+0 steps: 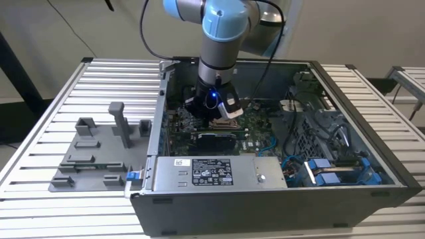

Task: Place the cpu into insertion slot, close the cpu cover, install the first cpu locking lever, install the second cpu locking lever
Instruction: 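Install the second cpu locking lever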

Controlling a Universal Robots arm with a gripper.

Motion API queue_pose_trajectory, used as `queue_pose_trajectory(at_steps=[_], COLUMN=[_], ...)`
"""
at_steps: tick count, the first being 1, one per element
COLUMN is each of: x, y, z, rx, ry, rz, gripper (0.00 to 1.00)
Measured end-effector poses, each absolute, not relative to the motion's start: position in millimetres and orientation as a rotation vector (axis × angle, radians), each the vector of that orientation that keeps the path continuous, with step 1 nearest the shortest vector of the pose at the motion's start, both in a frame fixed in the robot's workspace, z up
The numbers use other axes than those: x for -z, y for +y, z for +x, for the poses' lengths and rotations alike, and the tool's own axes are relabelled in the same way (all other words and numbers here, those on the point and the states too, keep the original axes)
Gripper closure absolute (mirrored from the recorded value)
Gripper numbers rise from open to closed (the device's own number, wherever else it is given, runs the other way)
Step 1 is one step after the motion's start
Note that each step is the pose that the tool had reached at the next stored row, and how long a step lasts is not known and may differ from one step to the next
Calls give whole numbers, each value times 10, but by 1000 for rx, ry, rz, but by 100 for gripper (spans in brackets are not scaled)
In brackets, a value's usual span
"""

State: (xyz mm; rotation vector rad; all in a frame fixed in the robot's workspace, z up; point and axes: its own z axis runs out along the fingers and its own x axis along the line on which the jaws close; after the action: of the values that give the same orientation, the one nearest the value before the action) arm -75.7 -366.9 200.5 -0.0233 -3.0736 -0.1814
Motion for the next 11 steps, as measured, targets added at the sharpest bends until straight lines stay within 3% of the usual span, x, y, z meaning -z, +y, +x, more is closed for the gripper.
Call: queue_pose_trajectory(at_steps=[11], x=[-1994], y=[-3671], z=[-773], rx=[180], ry=[-3074], rz=[-24], gripper=[89])
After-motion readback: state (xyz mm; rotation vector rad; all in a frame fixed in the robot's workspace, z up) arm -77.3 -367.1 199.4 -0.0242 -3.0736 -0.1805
